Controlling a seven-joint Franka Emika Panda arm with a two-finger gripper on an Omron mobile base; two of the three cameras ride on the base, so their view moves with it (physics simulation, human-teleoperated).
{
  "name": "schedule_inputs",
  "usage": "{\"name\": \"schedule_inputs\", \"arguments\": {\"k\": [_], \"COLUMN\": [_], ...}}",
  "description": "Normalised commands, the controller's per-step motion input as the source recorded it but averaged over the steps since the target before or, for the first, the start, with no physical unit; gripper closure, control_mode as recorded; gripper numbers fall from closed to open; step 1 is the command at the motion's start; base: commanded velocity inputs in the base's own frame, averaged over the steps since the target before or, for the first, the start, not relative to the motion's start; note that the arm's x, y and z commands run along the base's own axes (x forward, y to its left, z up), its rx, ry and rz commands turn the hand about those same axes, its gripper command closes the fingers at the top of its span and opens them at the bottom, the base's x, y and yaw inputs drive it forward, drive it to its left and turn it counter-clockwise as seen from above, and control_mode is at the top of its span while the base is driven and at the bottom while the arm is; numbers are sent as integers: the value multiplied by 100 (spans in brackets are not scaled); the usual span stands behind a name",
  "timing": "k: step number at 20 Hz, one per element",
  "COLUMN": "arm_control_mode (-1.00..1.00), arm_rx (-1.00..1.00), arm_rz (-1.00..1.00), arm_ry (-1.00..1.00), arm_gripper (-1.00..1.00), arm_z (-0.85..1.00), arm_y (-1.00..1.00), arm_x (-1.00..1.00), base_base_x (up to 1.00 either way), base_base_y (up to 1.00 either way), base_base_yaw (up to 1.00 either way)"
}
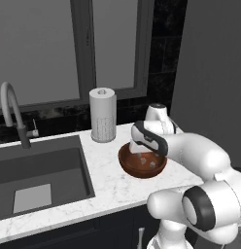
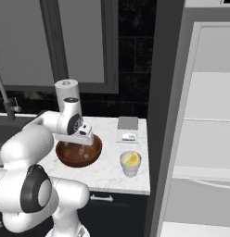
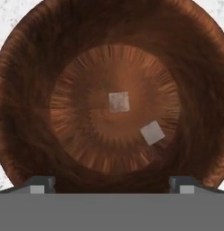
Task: Grab a lemon wedge from the fridge and one ice cube from the ice bowl, and put them in the glass of lemonade.
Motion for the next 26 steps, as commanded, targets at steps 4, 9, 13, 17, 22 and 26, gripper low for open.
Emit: {"name": "schedule_inputs", "arguments": {"k": [4, 9, 13, 17, 22, 26], "arm_control_mode": [-100, -100, -100, -100, -100, -100], "arm_rx": [0, -2, 0, 0, 0, 0], "arm_rz": [0, 0, 0, -2, -1, 0], "arm_ry": [0, 0, -1, -2, 0, 0], "arm_gripper": [-100, -100, -100, -100, -100, -100], "arm_z": [0, -7, -53, -52, -34, -20], "arm_y": [0, 0, 0, -1, 0, 0], "arm_x": [57, 49, -3, -1, 0, 0], "base_base_x": [0, 0, 0, 0, 0, 0], "base_base_y": [0, 0, 0, 0, 0, 0], "base_base_yaw": [0, 0, 0, 0, 0, 0]}}
